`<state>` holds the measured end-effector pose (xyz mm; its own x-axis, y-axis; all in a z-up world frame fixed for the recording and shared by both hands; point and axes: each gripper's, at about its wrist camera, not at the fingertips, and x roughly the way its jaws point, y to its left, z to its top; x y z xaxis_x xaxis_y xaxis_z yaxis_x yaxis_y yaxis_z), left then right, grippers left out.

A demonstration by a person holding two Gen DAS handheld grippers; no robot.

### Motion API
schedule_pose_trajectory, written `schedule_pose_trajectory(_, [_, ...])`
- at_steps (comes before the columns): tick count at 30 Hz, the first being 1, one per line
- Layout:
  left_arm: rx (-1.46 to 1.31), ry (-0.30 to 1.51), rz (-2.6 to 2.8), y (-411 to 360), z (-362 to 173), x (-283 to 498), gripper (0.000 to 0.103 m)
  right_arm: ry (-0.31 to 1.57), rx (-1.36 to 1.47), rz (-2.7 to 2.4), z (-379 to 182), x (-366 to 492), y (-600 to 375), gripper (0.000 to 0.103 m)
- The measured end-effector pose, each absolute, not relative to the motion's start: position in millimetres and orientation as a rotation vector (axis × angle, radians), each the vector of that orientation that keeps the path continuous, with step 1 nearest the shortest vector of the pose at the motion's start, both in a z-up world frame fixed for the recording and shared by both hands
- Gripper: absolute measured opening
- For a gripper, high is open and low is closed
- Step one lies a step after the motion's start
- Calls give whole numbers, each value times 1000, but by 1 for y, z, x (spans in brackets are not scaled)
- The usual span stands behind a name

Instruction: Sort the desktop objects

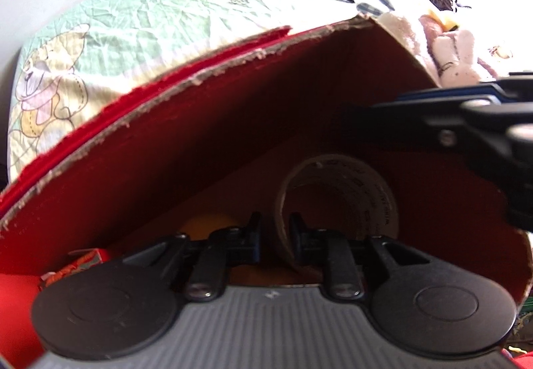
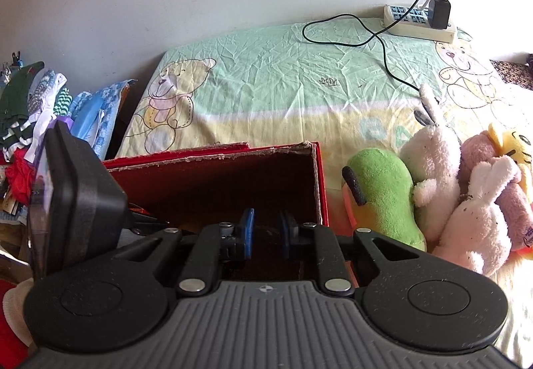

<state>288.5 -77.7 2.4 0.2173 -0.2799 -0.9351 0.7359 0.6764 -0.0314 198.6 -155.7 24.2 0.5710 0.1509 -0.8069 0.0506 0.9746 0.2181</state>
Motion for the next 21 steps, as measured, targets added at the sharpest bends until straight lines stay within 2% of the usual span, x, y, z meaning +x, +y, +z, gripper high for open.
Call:
schedule_pose_trajectory(10, [545,1024,-598,-86,4,284,26,942,341,43,17,183,-172,17])
schedule_pose_trajectory(11, [560,1013,-567,-86,3,285,33,940,342,43,17,181,-172,17])
schedule_pose_trajectory(13, [560,1023,-542,-86,0,288,37,937,344,46,16,179,-172,17])
schedule_pose_trajectory(21, [485,1057,-605,-78,9,289,34,920,348,58,18,169,-170,17])
